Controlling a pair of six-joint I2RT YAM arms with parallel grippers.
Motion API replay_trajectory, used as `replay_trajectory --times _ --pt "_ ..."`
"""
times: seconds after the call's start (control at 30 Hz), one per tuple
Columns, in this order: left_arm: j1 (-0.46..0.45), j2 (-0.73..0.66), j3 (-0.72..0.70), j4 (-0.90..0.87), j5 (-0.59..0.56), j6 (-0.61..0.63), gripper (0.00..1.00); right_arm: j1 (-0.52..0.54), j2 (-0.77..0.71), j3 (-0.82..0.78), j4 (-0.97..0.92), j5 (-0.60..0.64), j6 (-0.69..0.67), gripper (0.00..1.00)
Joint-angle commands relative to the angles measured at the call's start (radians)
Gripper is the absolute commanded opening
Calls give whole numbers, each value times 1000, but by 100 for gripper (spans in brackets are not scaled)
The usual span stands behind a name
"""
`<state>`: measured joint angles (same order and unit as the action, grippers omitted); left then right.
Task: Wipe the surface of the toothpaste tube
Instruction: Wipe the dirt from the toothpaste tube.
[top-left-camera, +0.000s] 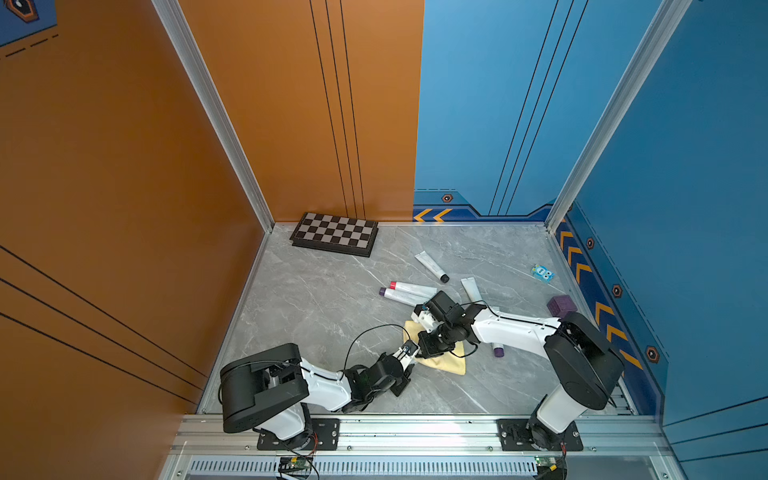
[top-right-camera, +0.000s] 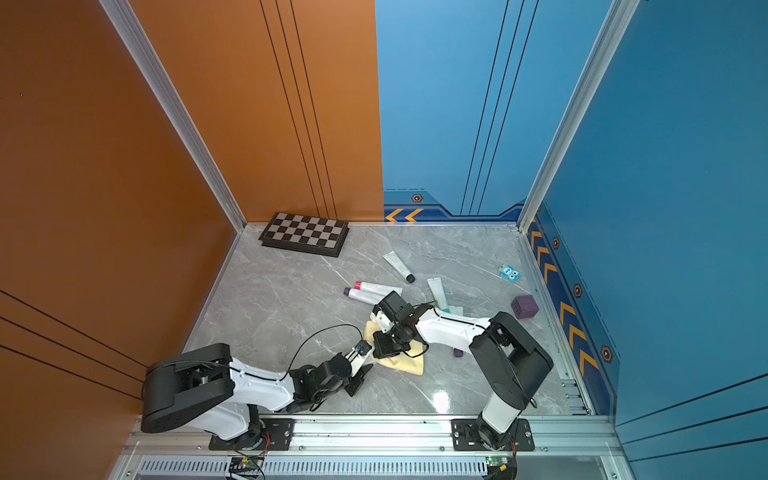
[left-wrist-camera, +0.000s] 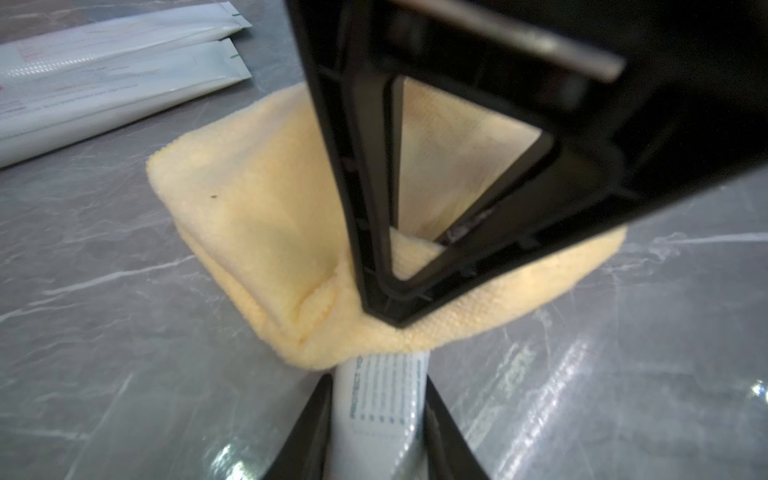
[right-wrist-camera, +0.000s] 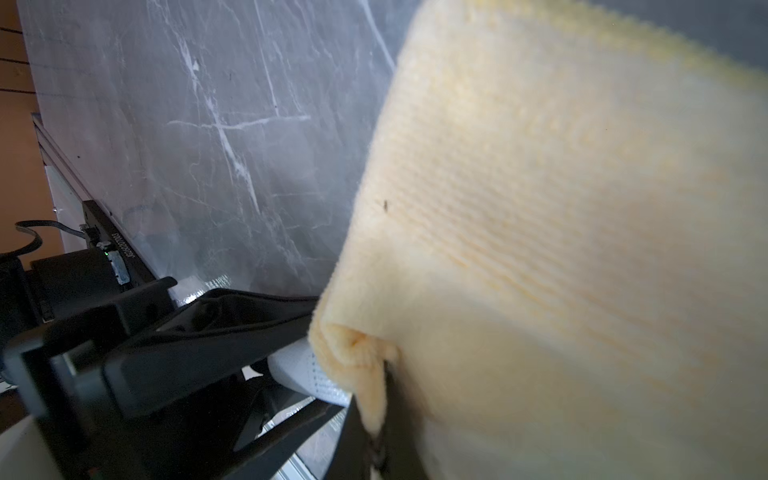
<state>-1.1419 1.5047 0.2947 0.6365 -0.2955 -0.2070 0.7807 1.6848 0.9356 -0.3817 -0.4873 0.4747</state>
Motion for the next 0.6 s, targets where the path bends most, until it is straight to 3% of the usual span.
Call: replay_trajectory --times 0.0,0.13,0.33,0.47,0.57 --pt "15 13 -15 -51 -30 -5 29 7 106 -27 -238 180 -23 0" --pt "16 9 -18 -51 -29 -6 29 2 176 12 -238 301 -22 0" --pt "17 16 -16 -51 -26 -8 29 -42 210 8 -243 383 -31 0" --pt "17 18 -15 -51 -27 -8 29 -59 166 -11 -241 363 -30 0" --pt "16 21 -12 -51 -25 -6 29 -53 125 -30 -223 247 -27 0"
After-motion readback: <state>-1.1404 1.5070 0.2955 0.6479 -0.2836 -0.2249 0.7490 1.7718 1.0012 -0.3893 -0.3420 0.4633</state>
